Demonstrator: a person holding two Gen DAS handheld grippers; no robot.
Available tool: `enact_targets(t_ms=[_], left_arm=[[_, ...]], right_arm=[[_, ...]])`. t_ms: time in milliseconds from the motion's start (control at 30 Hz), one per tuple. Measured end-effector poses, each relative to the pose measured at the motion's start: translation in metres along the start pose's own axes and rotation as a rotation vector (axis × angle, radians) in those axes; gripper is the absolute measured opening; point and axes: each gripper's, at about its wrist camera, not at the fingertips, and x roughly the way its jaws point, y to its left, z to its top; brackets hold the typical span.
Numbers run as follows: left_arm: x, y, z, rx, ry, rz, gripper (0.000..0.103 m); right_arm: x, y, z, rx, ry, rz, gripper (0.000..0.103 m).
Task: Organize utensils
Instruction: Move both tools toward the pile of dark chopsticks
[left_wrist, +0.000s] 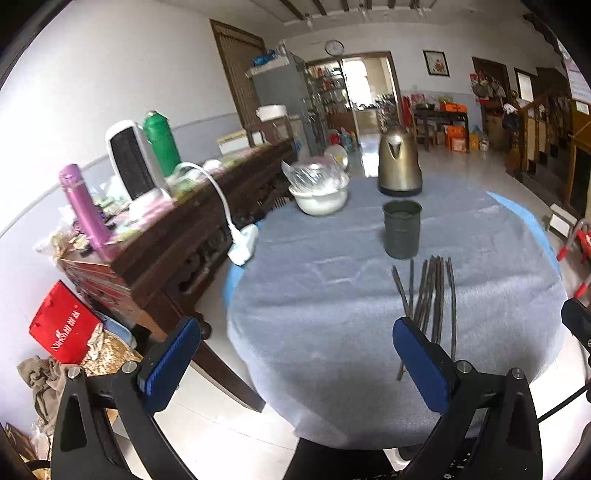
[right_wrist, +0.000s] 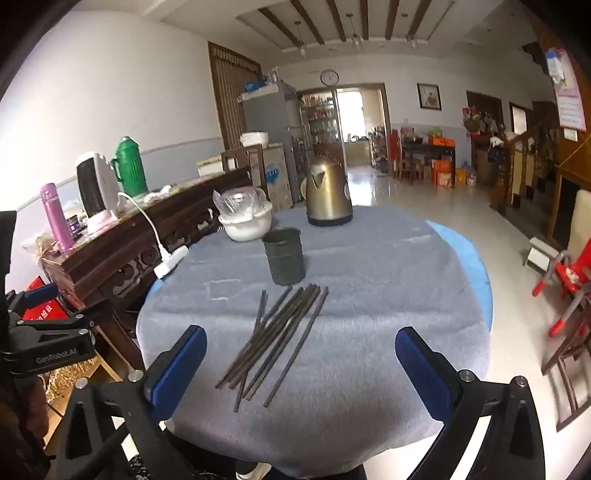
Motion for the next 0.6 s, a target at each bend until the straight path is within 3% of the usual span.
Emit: enact_targets(t_ms=[200, 600], left_arm=[[-0.033, 0.02, 0.004, -0.027, -0.075, 0.056, 0.103], [-0.055, 0.051, 0.006, -0.093, -0.142, 0.09, 0.103]], right_arm=[[-0.023, 0.009, 0.005, -0.016, -0.059, 0.015, 0.103], [-0.042, 0.027, 0.015, -0.045, -0.119, 0.021, 0.103]])
